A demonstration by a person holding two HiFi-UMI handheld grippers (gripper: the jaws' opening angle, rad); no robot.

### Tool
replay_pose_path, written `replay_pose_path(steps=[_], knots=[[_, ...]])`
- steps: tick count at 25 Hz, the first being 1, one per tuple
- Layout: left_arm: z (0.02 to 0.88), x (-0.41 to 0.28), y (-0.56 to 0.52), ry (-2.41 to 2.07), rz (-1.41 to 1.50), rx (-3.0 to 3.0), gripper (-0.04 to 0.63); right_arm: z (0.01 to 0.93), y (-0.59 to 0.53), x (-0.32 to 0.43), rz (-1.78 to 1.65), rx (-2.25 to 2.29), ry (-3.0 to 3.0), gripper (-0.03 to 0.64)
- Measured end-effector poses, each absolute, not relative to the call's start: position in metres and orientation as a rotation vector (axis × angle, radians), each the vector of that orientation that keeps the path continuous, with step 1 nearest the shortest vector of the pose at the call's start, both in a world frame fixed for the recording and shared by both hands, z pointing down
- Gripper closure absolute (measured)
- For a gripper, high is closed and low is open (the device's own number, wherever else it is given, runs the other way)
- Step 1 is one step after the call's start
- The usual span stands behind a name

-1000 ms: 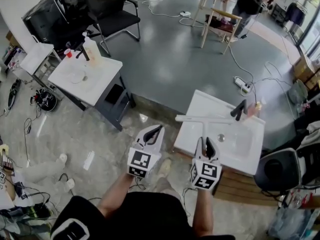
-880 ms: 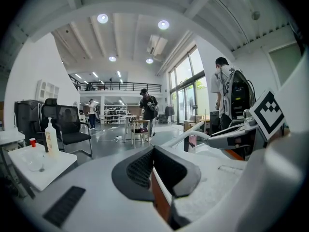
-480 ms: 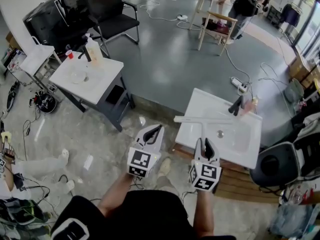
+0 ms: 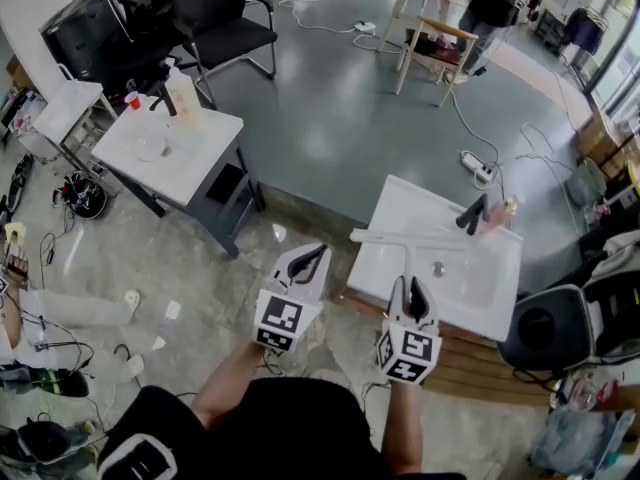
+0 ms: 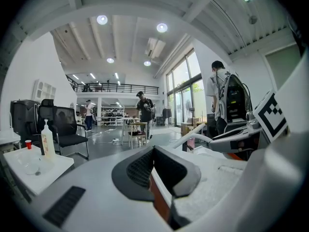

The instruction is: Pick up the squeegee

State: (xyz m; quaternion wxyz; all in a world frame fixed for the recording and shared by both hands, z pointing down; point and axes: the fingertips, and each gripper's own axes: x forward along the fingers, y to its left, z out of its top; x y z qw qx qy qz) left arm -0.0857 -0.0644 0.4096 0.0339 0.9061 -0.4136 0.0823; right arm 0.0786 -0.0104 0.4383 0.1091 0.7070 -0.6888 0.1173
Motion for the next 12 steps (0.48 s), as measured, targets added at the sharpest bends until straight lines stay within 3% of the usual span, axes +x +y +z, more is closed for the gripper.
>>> replay_pose_path(steps=[12], knots=[[0.413,-0.08,-0.077,-1.291,0.267,2.774,0.594,0.444,-0.024,0.088,0.363,2.073,-2.043,0.54]])
